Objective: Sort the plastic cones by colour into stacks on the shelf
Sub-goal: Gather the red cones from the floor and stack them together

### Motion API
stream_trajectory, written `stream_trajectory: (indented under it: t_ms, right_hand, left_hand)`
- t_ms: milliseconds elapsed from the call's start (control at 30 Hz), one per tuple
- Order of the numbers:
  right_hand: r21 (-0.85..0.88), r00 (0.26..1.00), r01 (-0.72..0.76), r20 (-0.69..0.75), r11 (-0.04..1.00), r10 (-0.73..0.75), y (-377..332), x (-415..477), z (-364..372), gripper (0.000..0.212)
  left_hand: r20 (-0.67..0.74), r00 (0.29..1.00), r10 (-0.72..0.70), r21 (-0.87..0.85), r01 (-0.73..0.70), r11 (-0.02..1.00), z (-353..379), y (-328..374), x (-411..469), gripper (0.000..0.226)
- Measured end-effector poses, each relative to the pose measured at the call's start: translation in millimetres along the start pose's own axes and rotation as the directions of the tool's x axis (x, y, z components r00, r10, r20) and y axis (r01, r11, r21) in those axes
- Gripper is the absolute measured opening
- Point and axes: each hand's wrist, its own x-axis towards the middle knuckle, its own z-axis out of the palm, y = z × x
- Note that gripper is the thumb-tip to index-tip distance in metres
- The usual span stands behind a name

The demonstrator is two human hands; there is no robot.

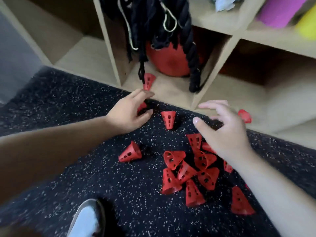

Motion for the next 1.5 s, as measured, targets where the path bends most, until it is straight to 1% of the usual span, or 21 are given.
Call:
stream_trajectory:
  t_ms: [67, 133, 233, 300, 367, 567, 667, 833, 933, 1067, 1133, 1167, 1233, 1333, 1433, 1500]
  right_hand:
    - [0.004, 0.999, -0.02, 0.035, 1.0, 0.02, 9.8, 4.7, 31.5, 0.026]
    - [0.001, 0.997, -0.058, 0.05, 0.998, 0.058, 18.2, 11.7, 58.1, 0.023]
    - [-0.045, 0.991, -0.11, 0.072, 0.993, 0.113, 29.1, 23.0, 85.5, 0.022]
    - [-0.083, 0.985, -0.137, 0.092, 0.987, 0.144, 36.5, 30.8, 96.8, 0.023]
    - [-0.114, 0.986, -0.133, 0.088, 0.984, 0.144, 43.8, 38.9, 104.1, 0.023]
    - [-0.137, 0.987, -0.119, 0.096, 0.983, 0.132, 57.5, 67.4, 115.2, 0.023]
    - [-0.153, 0.981, -0.113, 0.14, 0.982, 0.135, 64.3, 89.3, 121.5, 0.024]
    - [-0.221, 0.974, -0.074, 0.194, 0.973, 0.118, 74.9, 144.4, 145.6, 0.028]
    - [-0.272, 0.969, -0.067, 0.213, 0.96, 0.128, 77.1, 182.5, 165.2, 0.037]
    - [-0.375, 0.953, -0.049, 0.259, 0.926, 0.155, 66.4, 229.1, 196.2, 0.055]
    - [-0.446, 0.935, -0.03, 0.305, 0.894, 0.184, 64.7, 249.1, 215.3, 0.061]
    - [-0.49, 0.925, -0.009, 0.328, 0.871, 0.194, 66.2, 258.1, 225.9, 0.06]
    - [-0.571, 0.91, 0.001, 0.341, 0.821, 0.236, 67.1, 270.0, 244.0, 0.046]
    - [-0.616, 0.887, 0.016, 0.373, 0.788, 0.274, 67.6, 277.2, 259.9, 0.053]
    - [-0.647, 0.927, -0.007, 0.282, 0.763, 0.248, 66.7, 274.0, 264.3, 0.043]
    - [-0.59, 0.958, -0.007, 0.227, 0.807, 0.173, 68.4, 265.0, 258.5, 0.044]
  left_hand:
    - [0.034, 0.994, -0.106, 0.002, 0.106, 0.994, 8.5, -27.2, -12.2, 0.056]
    - [0.069, 0.98, -0.186, 0.069, 0.181, 0.981, 12.8, -51.6, -12.9, 0.055]
    - [0.115, 0.953, -0.279, 0.138, 0.263, 0.955, 13.7, -79.1, 6.9, 0.065]
    - [0.137, 0.94, -0.312, 0.135, 0.295, 0.946, 16.2, -90.3, 25.4, 0.073]
    - [0.166, 0.929, -0.331, 0.125, 0.313, 0.941, 23.4, -97.3, 43.7, 0.078]
    - [0.261, 0.886, -0.384, 0.066, 0.38, 0.923, 52.1, -111.4, 76.5, 0.082]
    - [0.251, 0.877, -0.41, 0.034, 0.415, 0.909, 63.6, -121.6, 81.4, 0.074]
    - [0.15, 0.852, -0.501, -0.075, 0.515, 0.854, 73.1, -136.2, 82.4, 0.047]
    - [0.105, 0.845, -0.525, -0.183, 0.535, 0.825, 72.9, -140.8, 78.1, 0.038]
    - [0.09, 0.858, -0.506, -0.27, 0.51, 0.817, 68.9, -147.1, 68.2, 0.053]
    - [0.092, 0.863, -0.496, -0.311, 0.499, 0.809, 68.1, -150.2, 63.4, 0.055]
    - [0.092, 0.866, -0.492, -0.316, 0.494, 0.81, 67.9, -151.9, 61.9, 0.056]
    - [0.081, 0.88, -0.468, -0.311, 0.469, 0.827, 65.2, -151.8, 60.4, 0.062]
    - [0.074, 0.887, -0.455, -0.339, 0.452, 0.825, 61.6, -149.6, 59.4, 0.06]
    - [0.069, 0.882, -0.466, -0.353, 0.458, 0.816, 59.2, -146.7, 60.7, 0.057]
    - [0.066, 0.877, -0.476, -0.369, 0.465, 0.805, 56.6, -144.3, 60.9, 0.058]
